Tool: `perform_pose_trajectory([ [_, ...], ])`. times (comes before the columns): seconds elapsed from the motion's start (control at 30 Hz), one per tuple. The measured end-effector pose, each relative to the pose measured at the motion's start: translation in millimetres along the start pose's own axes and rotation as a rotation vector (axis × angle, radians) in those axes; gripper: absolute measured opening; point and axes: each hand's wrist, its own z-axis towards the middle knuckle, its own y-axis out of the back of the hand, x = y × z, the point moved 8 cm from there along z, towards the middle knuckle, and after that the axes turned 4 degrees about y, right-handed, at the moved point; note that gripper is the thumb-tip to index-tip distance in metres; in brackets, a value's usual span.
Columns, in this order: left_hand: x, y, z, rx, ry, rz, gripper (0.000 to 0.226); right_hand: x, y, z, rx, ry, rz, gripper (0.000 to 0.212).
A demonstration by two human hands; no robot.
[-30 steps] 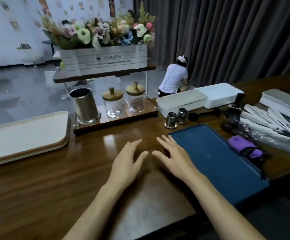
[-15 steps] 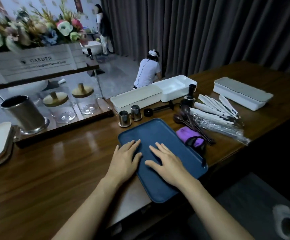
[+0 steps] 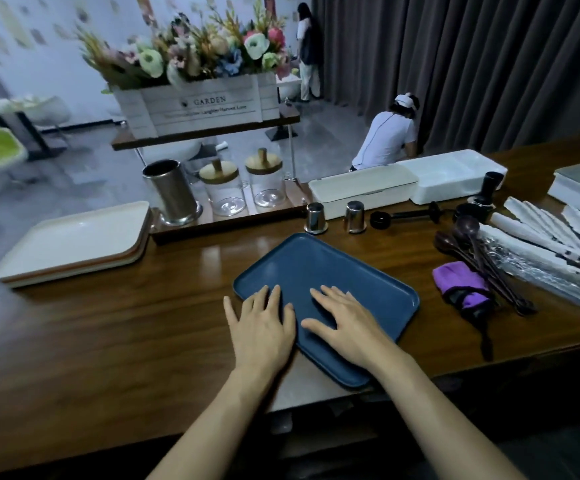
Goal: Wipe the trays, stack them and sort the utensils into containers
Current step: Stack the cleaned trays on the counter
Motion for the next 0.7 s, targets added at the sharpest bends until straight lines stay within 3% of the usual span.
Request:
perform_pose_trajectory([
  [0.27,26,6,-13,-0.04,0.078,0.059,0.06,13,-8,-15,0.017,0.028,-0.114,0.081],
  [0.5,38,11,-23,-0.048,0.147,0.094,0.067,14,-7,-40,0.058,-0.01,-0.264,0.107],
  [0.7,54,19,-29,-0.085,0.092,0.143,0.068,9,-5,-42,0.033,-0.023,-0.226,0.105],
])
